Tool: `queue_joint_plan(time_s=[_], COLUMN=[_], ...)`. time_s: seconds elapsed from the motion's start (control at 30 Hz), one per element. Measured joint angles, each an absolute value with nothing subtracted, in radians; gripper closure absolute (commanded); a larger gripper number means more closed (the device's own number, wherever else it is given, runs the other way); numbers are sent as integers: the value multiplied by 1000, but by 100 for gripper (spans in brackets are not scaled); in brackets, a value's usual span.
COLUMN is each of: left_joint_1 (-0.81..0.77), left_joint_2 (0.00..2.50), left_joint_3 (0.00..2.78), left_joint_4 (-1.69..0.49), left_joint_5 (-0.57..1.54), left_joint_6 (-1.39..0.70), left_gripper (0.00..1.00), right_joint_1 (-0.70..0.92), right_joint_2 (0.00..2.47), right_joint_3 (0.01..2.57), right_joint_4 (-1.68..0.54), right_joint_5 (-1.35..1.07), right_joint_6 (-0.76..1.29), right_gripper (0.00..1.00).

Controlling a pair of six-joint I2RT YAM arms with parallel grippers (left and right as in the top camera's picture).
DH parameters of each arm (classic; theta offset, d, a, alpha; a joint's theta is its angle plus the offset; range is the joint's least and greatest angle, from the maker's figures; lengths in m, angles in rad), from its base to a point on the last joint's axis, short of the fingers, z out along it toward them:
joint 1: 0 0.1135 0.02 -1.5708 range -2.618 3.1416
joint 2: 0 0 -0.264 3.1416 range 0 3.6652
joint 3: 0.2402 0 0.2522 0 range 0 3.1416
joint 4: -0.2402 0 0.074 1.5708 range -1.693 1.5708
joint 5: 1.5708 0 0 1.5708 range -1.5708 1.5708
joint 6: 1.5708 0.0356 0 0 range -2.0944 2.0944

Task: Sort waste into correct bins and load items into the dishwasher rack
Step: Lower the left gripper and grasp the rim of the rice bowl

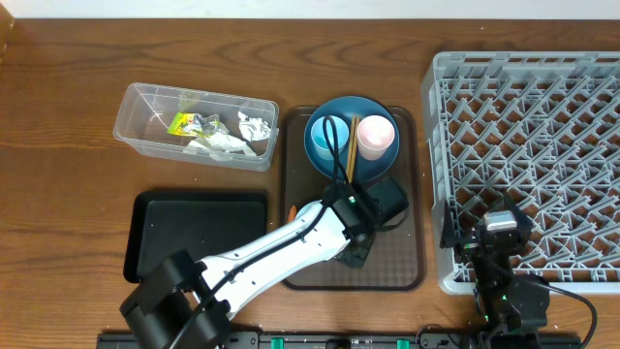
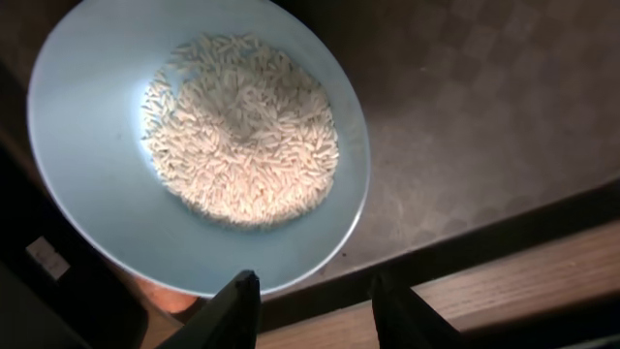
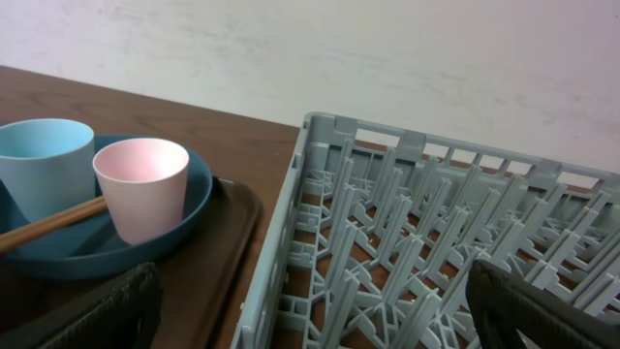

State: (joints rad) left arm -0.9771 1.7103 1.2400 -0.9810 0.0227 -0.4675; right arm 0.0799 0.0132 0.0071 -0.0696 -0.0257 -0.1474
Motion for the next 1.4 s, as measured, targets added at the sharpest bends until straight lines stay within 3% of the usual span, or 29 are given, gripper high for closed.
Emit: queue_joint_plan(time_s=[1.4], left_joint_1=[-1036], left_joint_2=[1713], left_joint_3=[1171], left_joint_4=[-752], left_joint_5=[-65], left_joint_6=[-529], left_gripper=[59], right_joint_1=[80], right_joint_2=[13], right_joint_3=[7], right_joint_4=[-70], right_joint_5=[-26], right_joint_6=[-147], right_gripper=[1])
